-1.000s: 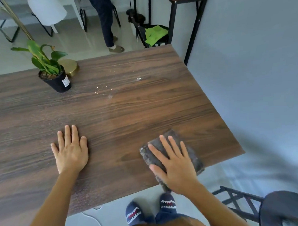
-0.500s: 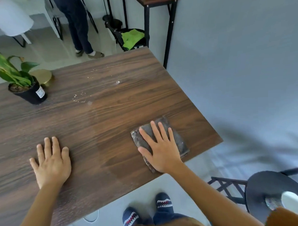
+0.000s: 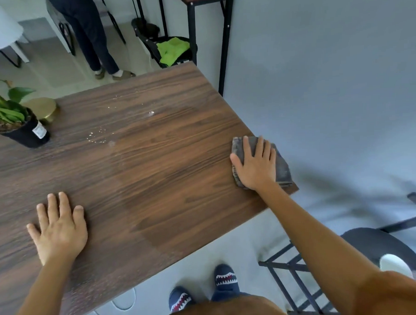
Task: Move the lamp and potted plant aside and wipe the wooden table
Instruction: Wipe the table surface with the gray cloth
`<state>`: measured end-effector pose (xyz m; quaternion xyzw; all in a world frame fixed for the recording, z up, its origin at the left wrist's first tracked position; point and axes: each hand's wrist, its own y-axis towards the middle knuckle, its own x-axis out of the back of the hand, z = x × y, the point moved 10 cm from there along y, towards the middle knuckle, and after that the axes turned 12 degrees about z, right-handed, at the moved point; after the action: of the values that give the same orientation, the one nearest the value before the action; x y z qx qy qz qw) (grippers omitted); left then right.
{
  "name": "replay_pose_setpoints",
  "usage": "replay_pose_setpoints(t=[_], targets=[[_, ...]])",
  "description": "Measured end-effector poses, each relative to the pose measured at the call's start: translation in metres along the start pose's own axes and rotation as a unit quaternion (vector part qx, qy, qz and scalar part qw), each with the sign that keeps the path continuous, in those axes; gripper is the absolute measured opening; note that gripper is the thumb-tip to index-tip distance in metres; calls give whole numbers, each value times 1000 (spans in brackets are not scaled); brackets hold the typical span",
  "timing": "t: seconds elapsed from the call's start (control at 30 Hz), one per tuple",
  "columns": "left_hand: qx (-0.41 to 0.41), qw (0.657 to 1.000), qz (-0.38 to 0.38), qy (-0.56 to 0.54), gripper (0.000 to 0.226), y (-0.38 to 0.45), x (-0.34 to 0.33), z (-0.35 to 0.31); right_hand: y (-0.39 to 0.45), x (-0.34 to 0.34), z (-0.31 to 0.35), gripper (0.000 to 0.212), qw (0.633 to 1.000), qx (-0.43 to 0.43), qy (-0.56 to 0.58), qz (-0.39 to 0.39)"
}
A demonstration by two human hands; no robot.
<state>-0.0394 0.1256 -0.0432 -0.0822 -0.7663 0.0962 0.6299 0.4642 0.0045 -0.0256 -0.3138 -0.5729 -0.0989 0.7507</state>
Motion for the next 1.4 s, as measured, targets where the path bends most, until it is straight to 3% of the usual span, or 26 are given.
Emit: replay_pose_setpoints(t=[0.13, 0.23, 0.27, 0.37, 0.43, 0.53, 0.63, 0.73, 0.8, 0.87, 0.93, 1.03, 1.1, 1.17, 1.27, 1.33, 1.4], targets=[[-16, 1000, 0, -5, 54, 3, 4, 1, -73, -33, 45, 68, 986, 155, -52, -15], [-2, 1000, -2, -21, 55, -11, 8, 25, -101, -39, 32, 62, 964, 257, -75, 16], [1, 1000, -5, -24, 55, -17, 10, 30, -95, -32, 15, 62, 964, 252, -83, 8], [-27, 1000, 5, -6, 56, -29, 8, 17, -46, -1, -54, 66, 991, 118, -64, -21], [21, 1000, -8, -2, 57, -42, 15, 41, 1, 14, -23, 64, 997, 64, -36, -35], [60, 998, -2, -5, 57, -52, 14, 60, 46, 10, 84, 61, 999, 25, -5, 19], [43, 999, 9, -2, 57, -49, 16, 57, 3, -38, 232, 60, 983, 175, -50, 35], [2, 1000, 27, 5, 60, -50, 13, 69, -119, -96, 328, 60, 919, 383, -76, 48], [-7, 1000, 23, 3, 65, -54, 17, 86, -183, -113, 328, 57, 865, 491, -94, 43], [7, 1000, 12, 5, 69, -57, 22, 107, -197, -111, 282, 54, 844, 525, -108, 34], [16, 1000, 5, 9, 70, -61, 24, 118, -165, -91, 220, 54, 865, 486, -120, 12], [16, 1000, -5, 9, 66, -61, 24, 118, -71, -49, 154, 61, 947, 303, -108, 8], [17, 1000, -11, 8, 64, -59, 25, 118, -20, -30, 162, 63, 982, 176, -64, 5], [20, 1000, -6, 5, 63, -59, 23, 119, 3, -30, 214, 62, 994, 105, -37, 14], [12, 1000, 1, 2, 62, -58, 23, 119, -35, -68, 332, 61, 975, 211, -63, 31], [-1, 1000, 5, -4, 62, -54, 25, 122, -110, -106, 385, 61, 933, 348, -88, 38], [-7, 1000, 8, -3, 64, -50, 27, 131, -187, -126, 387, 59, 878, 468, -97, 39]])
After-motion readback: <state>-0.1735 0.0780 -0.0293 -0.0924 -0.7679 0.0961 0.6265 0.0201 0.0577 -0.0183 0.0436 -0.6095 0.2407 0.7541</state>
